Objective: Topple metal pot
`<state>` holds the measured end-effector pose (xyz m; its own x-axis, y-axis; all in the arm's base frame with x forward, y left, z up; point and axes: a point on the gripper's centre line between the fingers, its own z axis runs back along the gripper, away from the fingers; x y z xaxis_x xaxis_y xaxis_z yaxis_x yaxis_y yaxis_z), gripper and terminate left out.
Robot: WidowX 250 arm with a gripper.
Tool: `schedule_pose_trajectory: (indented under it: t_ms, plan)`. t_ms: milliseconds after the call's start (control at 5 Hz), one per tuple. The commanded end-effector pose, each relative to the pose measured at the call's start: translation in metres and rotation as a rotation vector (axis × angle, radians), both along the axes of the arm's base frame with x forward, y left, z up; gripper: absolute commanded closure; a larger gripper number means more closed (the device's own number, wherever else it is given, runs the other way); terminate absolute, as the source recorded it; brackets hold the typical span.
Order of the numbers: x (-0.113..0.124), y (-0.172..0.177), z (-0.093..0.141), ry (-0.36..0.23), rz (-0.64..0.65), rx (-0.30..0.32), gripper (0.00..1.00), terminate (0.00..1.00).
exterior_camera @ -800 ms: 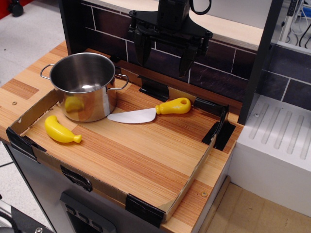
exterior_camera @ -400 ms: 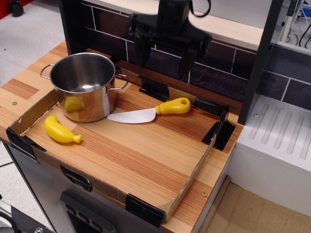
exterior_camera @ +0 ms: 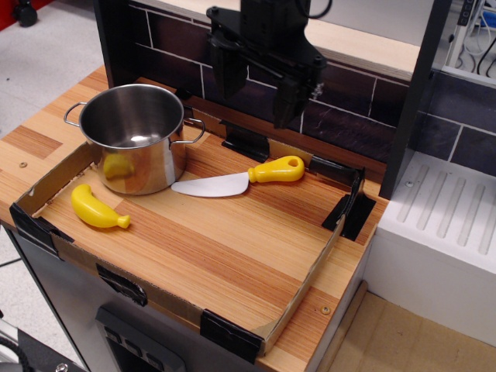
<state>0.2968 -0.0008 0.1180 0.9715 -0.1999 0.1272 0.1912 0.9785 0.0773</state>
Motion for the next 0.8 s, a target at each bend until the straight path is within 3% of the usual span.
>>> schedule_pose_trajectory:
  t_ms: [0, 400, 600]
  plan:
    - [-0.029, 0.025, 0.02, -0.13, -0.447, 0.134, 0.0, 0.0]
    - [-0.035, 0.061, 0.014, -0.171, -0.708, 0.283, 0.0, 0.0]
    - [-0.034, 0.08, 0.003, -0.179, -0.771, 0.32, 0.0, 0.0]
